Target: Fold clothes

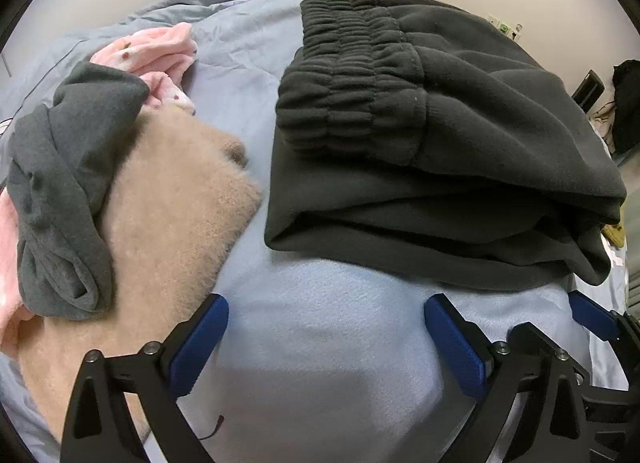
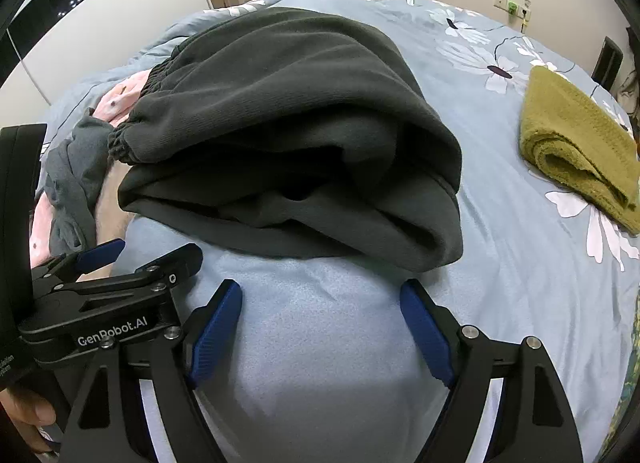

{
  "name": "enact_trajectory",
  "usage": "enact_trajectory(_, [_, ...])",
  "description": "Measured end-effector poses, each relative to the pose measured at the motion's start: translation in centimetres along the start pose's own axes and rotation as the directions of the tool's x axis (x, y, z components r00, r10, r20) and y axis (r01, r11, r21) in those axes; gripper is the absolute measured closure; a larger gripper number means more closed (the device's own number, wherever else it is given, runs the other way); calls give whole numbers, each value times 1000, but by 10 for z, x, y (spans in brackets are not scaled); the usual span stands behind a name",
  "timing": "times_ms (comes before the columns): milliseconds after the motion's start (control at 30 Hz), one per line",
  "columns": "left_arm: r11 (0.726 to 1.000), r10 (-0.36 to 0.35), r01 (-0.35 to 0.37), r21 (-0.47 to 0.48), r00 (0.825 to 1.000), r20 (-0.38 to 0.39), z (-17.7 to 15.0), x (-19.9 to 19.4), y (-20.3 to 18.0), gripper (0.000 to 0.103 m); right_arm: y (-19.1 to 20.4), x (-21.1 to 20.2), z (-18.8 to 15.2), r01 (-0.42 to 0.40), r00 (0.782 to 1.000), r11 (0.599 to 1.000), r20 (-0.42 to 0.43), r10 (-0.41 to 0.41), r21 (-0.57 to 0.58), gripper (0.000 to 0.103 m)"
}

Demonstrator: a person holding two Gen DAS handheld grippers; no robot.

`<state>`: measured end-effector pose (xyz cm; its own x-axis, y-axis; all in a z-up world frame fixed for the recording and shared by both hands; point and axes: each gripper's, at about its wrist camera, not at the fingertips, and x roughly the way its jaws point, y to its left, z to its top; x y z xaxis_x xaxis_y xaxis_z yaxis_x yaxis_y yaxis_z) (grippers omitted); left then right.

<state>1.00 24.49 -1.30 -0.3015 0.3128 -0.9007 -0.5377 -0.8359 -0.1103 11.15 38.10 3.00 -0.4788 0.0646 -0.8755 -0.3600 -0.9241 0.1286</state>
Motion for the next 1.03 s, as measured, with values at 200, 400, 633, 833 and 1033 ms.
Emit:
enact_trajectory(200, [1000,4,-4,0,1000,1,-1,0,-1,0,-2,-2,-1,5,1000,1000,5,-5,12,20])
enact_trajectory(400, [1000,15,-15,-5,1000,0,-3,0,-2,0,-3,-4,-2,3,1000,1000,1,-3,18,20])
enact_trajectory(633, [1000,13,-14,-7,1000,-4,-6,0,-1,0,-2,-7,-5,3,1000,1000,-1,-3,18,20])
enact_trajectory(833, [1000,13,-13,-6,1000,-6,1,4,5,0,1,-9,-11,4,1000,1000,-3,-4,19,20])
enact_trajectory(1033, [1000,15,-15,-9,1000,-2,0,3,7,0,1,-14,-14,3,1000,1000,-3,-3,18,20])
